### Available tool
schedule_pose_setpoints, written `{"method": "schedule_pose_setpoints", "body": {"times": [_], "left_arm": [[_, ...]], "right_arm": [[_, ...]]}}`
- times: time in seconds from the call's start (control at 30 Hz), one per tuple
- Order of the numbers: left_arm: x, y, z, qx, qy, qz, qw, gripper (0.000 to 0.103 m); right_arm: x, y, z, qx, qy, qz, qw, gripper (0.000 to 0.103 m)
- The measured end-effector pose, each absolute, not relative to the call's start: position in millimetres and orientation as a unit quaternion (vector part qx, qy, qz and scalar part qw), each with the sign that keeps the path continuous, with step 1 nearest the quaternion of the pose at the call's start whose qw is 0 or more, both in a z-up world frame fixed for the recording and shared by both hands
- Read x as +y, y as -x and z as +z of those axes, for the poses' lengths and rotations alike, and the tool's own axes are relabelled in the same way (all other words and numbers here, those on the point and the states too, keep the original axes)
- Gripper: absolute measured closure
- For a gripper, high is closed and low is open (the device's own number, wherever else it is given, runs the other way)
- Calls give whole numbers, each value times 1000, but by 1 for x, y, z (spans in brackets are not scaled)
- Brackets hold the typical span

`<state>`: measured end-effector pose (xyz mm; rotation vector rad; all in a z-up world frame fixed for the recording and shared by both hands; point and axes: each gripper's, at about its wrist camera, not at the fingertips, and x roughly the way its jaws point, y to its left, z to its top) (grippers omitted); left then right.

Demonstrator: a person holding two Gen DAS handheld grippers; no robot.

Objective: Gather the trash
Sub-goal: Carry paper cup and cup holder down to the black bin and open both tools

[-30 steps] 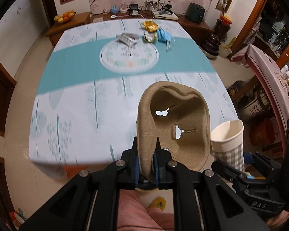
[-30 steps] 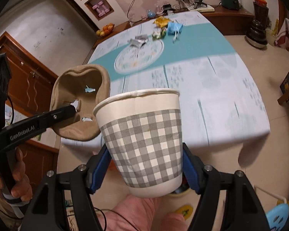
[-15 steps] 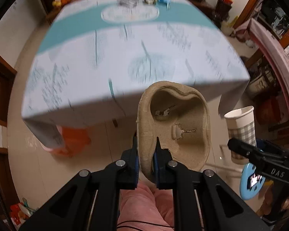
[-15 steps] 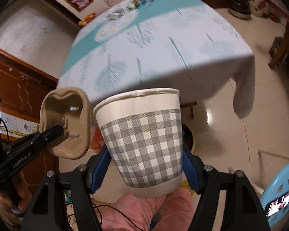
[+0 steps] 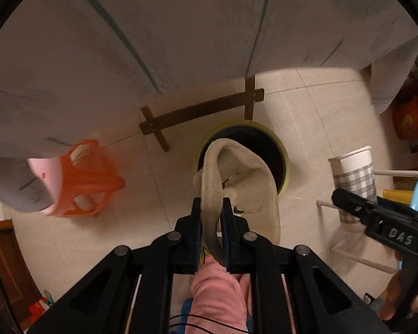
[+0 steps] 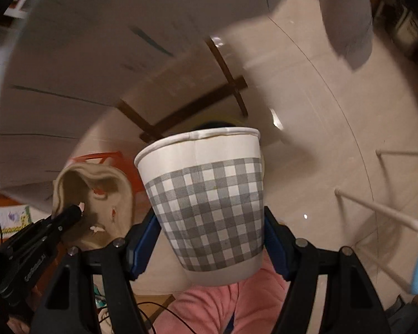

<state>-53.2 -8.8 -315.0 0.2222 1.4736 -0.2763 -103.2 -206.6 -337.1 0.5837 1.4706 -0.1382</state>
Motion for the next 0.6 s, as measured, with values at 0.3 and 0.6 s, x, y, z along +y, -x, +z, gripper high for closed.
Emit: {"method": "schedule_pose_setpoints", "body": {"times": [0.3, 0.6], "left_arm": [[-37, 47, -406, 654, -106, -155, 733, 93], [-37, 35, -442, 656, -105, -152, 732, 55]], "right_arm": [[-201, 99, -432, 669, -266, -89, 688, 33], [-202, 97, -475, 672, -275, -94, 681, 32]]}}
